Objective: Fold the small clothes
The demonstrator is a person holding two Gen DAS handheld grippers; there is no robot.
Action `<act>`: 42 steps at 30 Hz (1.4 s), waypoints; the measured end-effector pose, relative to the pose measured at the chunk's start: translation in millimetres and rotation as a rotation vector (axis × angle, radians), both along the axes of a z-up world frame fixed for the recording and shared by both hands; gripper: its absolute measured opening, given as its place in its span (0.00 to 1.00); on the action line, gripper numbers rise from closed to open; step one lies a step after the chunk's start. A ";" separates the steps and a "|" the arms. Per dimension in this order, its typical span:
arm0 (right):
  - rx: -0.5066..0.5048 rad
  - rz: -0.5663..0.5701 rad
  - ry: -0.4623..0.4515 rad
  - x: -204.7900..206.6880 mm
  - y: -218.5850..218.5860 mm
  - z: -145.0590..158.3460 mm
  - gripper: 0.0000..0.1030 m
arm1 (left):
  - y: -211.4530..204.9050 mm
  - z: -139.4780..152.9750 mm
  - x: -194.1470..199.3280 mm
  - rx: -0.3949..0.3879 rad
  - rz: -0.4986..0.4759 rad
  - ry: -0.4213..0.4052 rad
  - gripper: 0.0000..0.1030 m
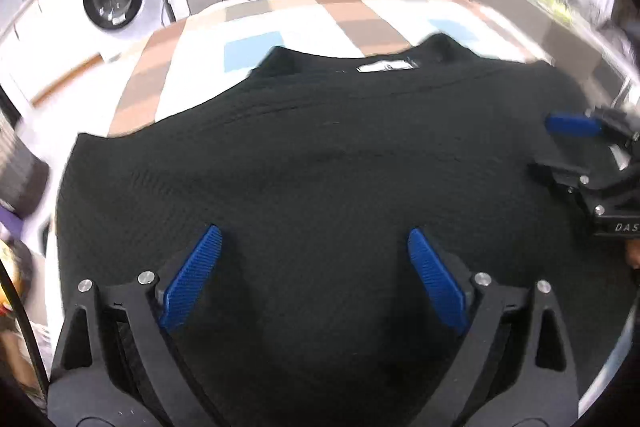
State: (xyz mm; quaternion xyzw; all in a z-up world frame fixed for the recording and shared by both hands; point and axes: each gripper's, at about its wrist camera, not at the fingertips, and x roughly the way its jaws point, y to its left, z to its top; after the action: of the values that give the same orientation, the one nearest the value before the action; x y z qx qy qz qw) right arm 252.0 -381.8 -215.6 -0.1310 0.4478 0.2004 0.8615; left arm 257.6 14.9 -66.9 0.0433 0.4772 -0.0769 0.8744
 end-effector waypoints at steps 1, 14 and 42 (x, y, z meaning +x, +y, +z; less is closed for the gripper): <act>0.008 -0.006 0.005 0.8 -7.7 1.5 0.72 | 9.0 0.9 -1.5 -0.012 0.008 -0.003 0.93; 0.038 -0.160 -0.004 8.2 -68.1 19.4 0.73 | 29.7 19.0 -11.8 0.003 0.083 -0.058 0.90; 0.061 -0.120 -0.019 -39.6 -57.1 27.7 0.74 | 40.4 24.2 -76.0 -0.026 0.051 -0.067 0.87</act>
State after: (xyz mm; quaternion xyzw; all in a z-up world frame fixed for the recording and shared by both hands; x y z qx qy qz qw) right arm 212.4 -438.8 -188.0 -0.0795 0.4403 0.1608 0.8797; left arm 181.6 55.4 -42.7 0.0225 0.4476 -0.0593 0.8920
